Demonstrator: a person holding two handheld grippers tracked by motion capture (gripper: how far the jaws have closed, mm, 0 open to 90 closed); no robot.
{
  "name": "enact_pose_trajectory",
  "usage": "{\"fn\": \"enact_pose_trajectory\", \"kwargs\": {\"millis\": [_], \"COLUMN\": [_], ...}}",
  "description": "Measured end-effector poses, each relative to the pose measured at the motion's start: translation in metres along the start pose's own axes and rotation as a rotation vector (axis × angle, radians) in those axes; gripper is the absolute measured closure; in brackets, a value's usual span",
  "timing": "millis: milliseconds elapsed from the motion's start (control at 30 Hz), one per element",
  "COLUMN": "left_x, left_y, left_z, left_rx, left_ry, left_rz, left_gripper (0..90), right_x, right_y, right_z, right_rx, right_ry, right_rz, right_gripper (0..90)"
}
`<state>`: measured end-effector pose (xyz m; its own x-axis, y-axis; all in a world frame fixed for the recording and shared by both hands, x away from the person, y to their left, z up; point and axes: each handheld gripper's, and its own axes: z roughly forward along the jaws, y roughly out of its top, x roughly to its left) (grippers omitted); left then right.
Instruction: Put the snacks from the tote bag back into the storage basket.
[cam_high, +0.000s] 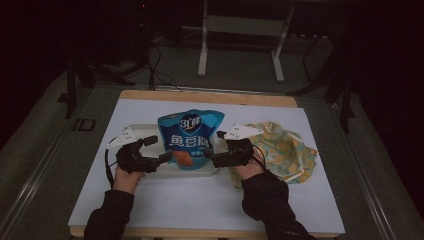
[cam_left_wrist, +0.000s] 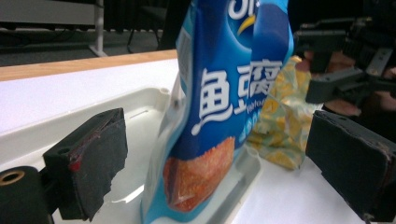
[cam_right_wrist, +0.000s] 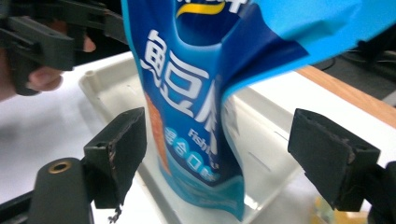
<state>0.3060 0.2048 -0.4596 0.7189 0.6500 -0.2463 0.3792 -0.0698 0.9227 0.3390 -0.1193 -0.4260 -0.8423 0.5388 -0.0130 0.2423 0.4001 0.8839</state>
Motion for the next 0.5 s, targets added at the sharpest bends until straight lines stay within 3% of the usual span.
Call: {"fn": "enact_pose_trajectory", "kwargs": {"millis": [333, 500], "left_x": [-0.007, -0.01], "left_y": [-0.006, -0.008], "left_z": [-0.007, -0.012], "left_rx": [-0.009, -0.006], "left_ry": [-0.033, -0.023], "left_rz": [-0.038, -0.027], "left_gripper": [2.5, 2.5], "right_x": [-0.002, -0.002], "right_y": [-0.006, -0.011], "right_z": [-0.016, -0.028], "right_rx": [-0.01, -0.015], "right_ry": [-0.014, -0.018], "right_rz": [-0.013, -0.016], "right_gripper": [16.4, 16.6]}}
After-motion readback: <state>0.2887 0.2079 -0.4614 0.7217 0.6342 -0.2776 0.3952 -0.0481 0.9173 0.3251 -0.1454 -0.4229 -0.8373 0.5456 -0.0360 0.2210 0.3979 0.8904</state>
